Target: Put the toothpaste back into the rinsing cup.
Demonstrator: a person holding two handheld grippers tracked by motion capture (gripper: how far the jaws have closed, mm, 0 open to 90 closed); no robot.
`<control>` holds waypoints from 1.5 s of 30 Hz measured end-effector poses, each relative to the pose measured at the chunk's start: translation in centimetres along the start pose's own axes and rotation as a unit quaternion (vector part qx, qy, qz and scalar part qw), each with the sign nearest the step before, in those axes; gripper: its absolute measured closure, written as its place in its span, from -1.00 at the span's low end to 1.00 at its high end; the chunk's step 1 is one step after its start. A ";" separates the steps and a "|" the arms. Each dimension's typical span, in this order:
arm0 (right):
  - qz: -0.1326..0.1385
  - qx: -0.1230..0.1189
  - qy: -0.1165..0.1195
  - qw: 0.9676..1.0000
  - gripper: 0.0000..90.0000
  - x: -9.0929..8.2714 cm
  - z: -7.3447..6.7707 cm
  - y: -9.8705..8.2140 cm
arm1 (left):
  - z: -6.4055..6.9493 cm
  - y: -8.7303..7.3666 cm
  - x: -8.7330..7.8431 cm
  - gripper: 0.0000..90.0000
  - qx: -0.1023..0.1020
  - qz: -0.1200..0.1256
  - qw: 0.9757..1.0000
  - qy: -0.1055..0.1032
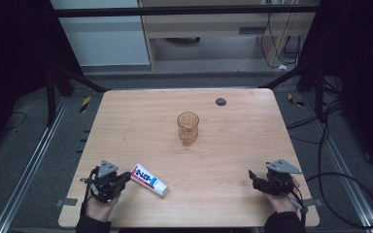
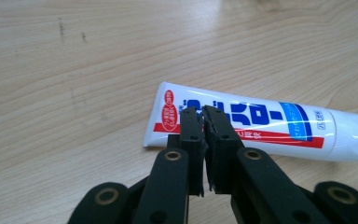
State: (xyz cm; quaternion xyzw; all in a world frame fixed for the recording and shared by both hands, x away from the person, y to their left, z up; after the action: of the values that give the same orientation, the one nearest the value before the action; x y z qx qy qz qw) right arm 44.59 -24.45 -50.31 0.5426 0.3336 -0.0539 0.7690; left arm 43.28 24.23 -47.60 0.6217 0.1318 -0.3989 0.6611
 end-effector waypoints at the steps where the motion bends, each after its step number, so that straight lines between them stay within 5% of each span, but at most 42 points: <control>1: 0.000 -0.001 0.001 1.000 -0.42 0.0 0.0 0.0 | 0.1 -0.1 0.1 0.91 0.001 -0.004 1.000 0.001; 12: -0.005 -0.002 0.008 1.000 -0.42 0.3 -0.1 -0.1 | -0.1 -0.7 2.0 0.96 0.003 -0.039 0.999 0.016; 45: -0.016 -0.002 0.008 1.000 -0.42 0.6 0.0 -0.3 | -0.1 0.3 4.1 0.97 -0.005 -0.036 0.999 0.036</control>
State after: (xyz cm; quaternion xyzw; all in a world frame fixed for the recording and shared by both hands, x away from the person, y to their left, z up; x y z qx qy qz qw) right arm 44.93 -24.35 -50.90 0.5363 0.3484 -0.0616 0.7662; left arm 46.17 22.83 -50.16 0.6270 0.1798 -0.3993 0.6443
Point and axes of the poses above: each handheld gripper's, and its own axes: x roughly forward along the jaws, y roughly out of its top, z roughly to its right, the point moved 3 cm from there along x, roughly forward along the jaws, and after that the axes turned 11 degrees about -x, right-handed, at the moved point
